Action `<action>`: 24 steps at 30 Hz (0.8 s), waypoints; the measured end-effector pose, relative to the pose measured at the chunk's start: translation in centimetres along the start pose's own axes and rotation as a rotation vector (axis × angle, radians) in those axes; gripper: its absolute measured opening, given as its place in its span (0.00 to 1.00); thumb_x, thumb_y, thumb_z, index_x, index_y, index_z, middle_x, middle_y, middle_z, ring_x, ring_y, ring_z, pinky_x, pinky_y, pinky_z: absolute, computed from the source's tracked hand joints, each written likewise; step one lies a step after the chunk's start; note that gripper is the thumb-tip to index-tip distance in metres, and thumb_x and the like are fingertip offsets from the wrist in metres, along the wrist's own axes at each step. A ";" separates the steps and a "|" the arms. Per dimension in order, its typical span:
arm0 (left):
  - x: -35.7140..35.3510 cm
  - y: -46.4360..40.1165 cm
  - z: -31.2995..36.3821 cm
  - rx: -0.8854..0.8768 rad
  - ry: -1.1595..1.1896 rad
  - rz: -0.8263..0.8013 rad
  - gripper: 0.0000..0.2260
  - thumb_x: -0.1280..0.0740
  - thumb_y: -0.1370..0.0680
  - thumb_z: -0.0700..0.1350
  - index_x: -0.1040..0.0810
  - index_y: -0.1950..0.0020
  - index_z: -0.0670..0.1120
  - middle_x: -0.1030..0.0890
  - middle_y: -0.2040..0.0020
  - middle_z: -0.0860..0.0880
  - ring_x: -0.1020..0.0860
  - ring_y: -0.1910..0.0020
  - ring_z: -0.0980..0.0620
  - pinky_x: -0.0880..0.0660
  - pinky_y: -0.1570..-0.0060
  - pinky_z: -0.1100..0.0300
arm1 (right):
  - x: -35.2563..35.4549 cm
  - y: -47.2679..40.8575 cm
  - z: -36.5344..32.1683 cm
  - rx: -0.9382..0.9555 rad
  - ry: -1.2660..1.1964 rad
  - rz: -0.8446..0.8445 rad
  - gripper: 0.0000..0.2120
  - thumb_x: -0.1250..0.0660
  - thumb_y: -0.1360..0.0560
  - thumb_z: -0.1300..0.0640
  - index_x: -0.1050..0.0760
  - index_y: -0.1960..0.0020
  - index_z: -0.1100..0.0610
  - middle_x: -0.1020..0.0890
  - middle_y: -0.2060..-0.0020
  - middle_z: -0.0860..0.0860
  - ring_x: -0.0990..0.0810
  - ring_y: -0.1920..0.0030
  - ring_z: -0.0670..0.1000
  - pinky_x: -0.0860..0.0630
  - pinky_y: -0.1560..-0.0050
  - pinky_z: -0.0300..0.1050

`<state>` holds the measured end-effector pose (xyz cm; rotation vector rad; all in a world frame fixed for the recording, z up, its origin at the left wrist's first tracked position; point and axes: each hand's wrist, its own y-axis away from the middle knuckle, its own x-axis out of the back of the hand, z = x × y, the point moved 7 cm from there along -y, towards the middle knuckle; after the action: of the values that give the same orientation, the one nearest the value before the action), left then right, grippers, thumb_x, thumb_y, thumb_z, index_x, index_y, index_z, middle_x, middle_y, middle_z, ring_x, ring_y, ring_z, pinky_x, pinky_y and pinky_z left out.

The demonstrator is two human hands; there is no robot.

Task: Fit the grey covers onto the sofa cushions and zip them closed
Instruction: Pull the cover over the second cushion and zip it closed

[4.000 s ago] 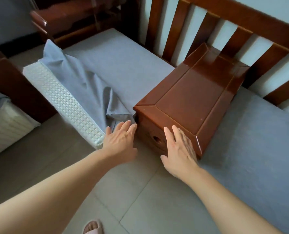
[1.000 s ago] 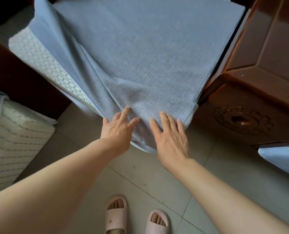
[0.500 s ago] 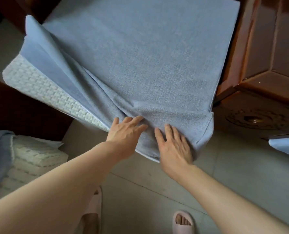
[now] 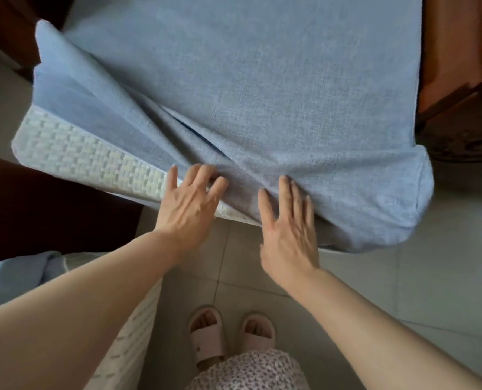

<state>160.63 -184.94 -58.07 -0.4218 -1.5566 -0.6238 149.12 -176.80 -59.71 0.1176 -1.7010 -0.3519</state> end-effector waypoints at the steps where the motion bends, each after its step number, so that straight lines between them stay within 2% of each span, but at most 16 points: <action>1: 0.2 -0.2 -0.1 -0.007 0.008 0.049 0.22 0.23 0.40 0.39 0.24 0.48 0.46 0.25 0.47 0.44 0.26 0.46 0.43 0.34 0.40 0.38 | -0.1 -0.3 -0.2 0.007 0.010 0.029 0.47 0.23 0.41 0.60 0.39 0.26 0.59 0.46 0.26 0.67 0.45 0.26 0.66 0.47 0.28 0.62; 3: 0.9 -0.8 -0.1 -0.019 0.018 0.154 0.11 0.26 0.35 0.37 0.22 0.55 0.45 0.23 0.54 0.44 0.24 0.52 0.41 0.34 0.40 0.37 | -0.4 -1.1 -0.6 0.023 0.021 0.121 0.48 0.22 0.46 0.62 0.35 0.28 0.59 0.42 0.27 0.66 0.41 0.27 0.65 0.44 0.29 0.62; 5: 1.0 -1.5 -0.3 -0.032 0.030 0.208 0.06 0.29 0.32 0.35 0.23 0.61 0.44 0.24 0.60 0.45 0.25 0.58 0.42 0.33 0.41 0.39 | -0.7 -1.5 -1.2 0.015 0.020 0.193 0.48 0.22 0.46 0.64 0.36 0.28 0.59 0.42 0.27 0.66 0.41 0.27 0.65 0.45 0.29 0.63; 7: 0.8 -1.9 -0.4 -0.074 0.054 0.255 0.05 0.31 0.31 0.35 0.24 0.63 0.44 0.24 0.63 0.46 0.25 0.61 0.42 0.33 0.42 0.45 | -1.1 -1.7 -1.6 -0.009 0.023 0.259 0.47 0.25 0.43 0.65 0.39 0.27 0.58 0.43 0.27 0.66 0.43 0.27 0.65 0.47 0.29 0.64; 9: 0.3 -1.0 -0.6 -0.131 0.081 0.277 0.05 0.34 0.30 0.35 0.25 0.63 0.43 0.25 0.66 0.46 0.26 0.64 0.43 0.34 0.49 0.53 | -1.5 -1.7 -2.0 -0.013 0.027 0.318 0.45 0.28 0.40 0.67 0.41 0.25 0.57 0.44 0.27 0.67 0.46 0.26 0.66 0.50 0.29 0.65; 12: -1.2 2.3 -0.8 -0.193 0.092 0.236 0.04 0.35 0.29 0.36 0.26 0.61 0.44 0.27 0.68 0.46 0.27 0.68 0.43 0.37 0.60 0.54 | -2.0 -1.1 -3.4 0.047 0.005 0.368 0.40 0.38 0.38 0.67 0.39 0.26 0.56 0.43 0.27 0.67 0.45 0.27 0.66 0.48 0.29 0.66; 15: -2.3 3.8 -1.1 -0.257 0.088 0.205 0.03 0.36 0.29 0.38 0.26 0.61 0.45 0.27 0.67 0.47 0.27 0.67 0.44 0.39 0.61 0.54 | -2.6 -0.5 -4.8 0.041 0.012 0.371 0.36 0.41 0.35 0.65 0.38 0.27 0.57 0.40 0.28 0.66 0.42 0.27 0.65 0.43 0.30 0.66; 17: -2.3 3.2 -0.9 -0.308 0.067 0.227 0.03 0.38 0.28 0.41 0.25 0.58 0.45 0.26 0.64 0.47 0.26 0.65 0.44 0.39 0.60 0.54 | -2.7 -0.9 -5.0 -0.001 0.035 0.404 0.35 0.41 0.33 0.64 0.39 0.26 0.57 0.39 0.27 0.65 0.41 0.27 0.64 0.43 0.30 0.66; 20: -1.9 1.8 -1.5 -0.271 0.043 0.319 0.15 0.36 0.31 0.43 0.25 0.45 0.44 0.24 0.49 0.43 0.27 0.54 0.42 0.36 0.55 0.51 | -2.5 -2.0 -4.4 -0.038 0.074 0.486 0.33 0.43 0.30 0.65 0.41 0.25 0.55 0.39 0.27 0.62 0.43 0.27 0.62 0.47 0.30 0.63; 22: -2.6 1.1 -2.5 -0.209 -0.004 0.342 0.25 0.37 0.33 0.42 0.31 0.35 0.45 0.29 0.36 0.39 0.30 0.42 0.40 0.34 0.45 0.44 | -2.7 -2.7 -4.1 -0.031 0.108 0.539 0.31 0.47 0.28 0.65 0.41 0.25 0.54 0.39 0.27 0.62 0.44 0.27 0.61 0.48 0.30 0.63; 24: -3.4 0.2 -3.2 -0.174 -0.060 0.337 0.30 0.36 0.32 0.42 0.37 0.29 0.47 0.35 0.29 0.37 0.34 0.33 0.37 0.35 0.39 0.37 | -3.0 -3.0 -3.7 -0.021 0.137 0.586 0.31 0.48 0.28 0.65 0.41 0.25 0.54 0.39 0.27 0.62 0.43 0.27 0.61 0.47 0.30 0.64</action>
<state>163.58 -186.37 -61.38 -0.8214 -1.4486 -0.4883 152.87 -179.44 -63.01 -0.3603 -1.5154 0.0762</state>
